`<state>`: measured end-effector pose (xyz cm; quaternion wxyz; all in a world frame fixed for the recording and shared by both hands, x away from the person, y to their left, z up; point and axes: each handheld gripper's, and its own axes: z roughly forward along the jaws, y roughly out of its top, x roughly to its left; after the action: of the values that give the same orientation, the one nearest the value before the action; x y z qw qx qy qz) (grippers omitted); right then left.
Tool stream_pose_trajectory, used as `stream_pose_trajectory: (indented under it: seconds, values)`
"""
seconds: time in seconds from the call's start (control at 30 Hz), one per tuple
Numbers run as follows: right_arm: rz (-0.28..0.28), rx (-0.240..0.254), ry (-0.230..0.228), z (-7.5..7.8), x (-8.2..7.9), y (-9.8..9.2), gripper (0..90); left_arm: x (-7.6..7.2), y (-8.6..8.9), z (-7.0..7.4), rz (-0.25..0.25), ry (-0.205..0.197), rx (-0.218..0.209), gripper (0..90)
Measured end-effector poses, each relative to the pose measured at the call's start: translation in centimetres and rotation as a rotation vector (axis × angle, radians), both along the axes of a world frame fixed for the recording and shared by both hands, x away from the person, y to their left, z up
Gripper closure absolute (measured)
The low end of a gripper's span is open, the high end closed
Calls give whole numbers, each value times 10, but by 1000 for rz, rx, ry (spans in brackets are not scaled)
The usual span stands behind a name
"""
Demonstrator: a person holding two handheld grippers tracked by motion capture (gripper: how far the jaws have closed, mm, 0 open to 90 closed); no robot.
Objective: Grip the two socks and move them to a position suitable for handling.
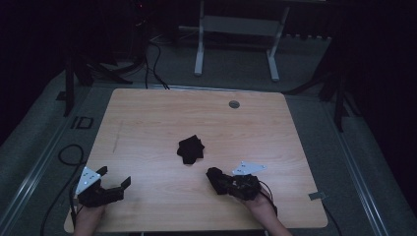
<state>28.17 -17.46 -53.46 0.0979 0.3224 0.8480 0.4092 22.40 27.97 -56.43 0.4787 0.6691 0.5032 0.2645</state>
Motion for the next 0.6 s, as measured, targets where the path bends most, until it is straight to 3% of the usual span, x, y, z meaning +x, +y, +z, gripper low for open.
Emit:
stream_pose_trajectory:
  seconds: [0.17,0.4,0.6]
  values:
    - [1,-9,-8,-6,1,6,734,0,1,0,-1,0,-2,16]
    - [-9,-52,14,-28,5,10,717,0,0,0,-10,-1,-7,16]
    - [-13,-43,29,-29,6,9,679,0,-1,0,-13,-1,-3,16]
